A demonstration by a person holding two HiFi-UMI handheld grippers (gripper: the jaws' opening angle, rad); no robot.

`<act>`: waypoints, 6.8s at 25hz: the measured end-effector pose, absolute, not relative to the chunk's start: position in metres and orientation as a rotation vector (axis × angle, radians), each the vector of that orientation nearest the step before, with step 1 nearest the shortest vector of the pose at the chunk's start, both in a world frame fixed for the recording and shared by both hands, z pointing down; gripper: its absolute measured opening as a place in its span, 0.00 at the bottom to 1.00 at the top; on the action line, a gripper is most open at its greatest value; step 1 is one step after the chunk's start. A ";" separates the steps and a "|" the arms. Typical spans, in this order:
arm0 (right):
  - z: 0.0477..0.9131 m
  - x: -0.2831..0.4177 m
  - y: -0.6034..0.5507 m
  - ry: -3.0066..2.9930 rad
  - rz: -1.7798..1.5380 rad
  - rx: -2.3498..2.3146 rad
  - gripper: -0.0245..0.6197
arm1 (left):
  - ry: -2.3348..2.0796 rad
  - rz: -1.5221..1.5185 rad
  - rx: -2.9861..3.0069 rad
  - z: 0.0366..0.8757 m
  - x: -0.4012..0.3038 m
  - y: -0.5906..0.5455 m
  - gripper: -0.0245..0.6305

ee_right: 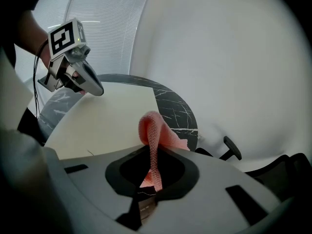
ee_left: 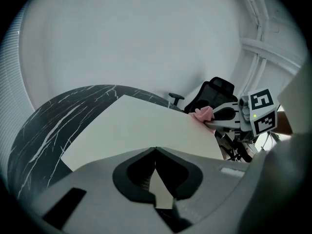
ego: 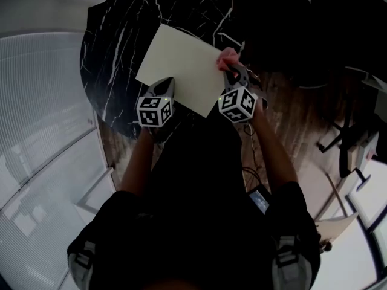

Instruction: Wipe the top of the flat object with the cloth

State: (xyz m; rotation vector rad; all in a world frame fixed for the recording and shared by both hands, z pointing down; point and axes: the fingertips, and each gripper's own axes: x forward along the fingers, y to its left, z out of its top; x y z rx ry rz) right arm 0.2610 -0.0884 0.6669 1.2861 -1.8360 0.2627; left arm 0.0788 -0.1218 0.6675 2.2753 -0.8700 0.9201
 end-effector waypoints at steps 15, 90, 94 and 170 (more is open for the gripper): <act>0.669 0.213 -0.068 -1.917 0.271 1.214 0.07 | -0.854 0.914 2.283 0.666 0.072 -0.112 0.04; 0.557 0.189 -0.101 -2.030 0.145 1.452 0.06 | -0.951 0.707 2.380 0.594 0.064 -0.122 0.04; 0.565 0.200 -0.124 -2.031 0.155 1.407 0.06 | -1.000 0.700 2.348 0.594 0.063 -0.131 0.04; 0.679 0.124 -0.105 -2.060 0.327 0.935 0.06 | -1.130 0.704 2.128 0.635 0.004 -0.114 0.04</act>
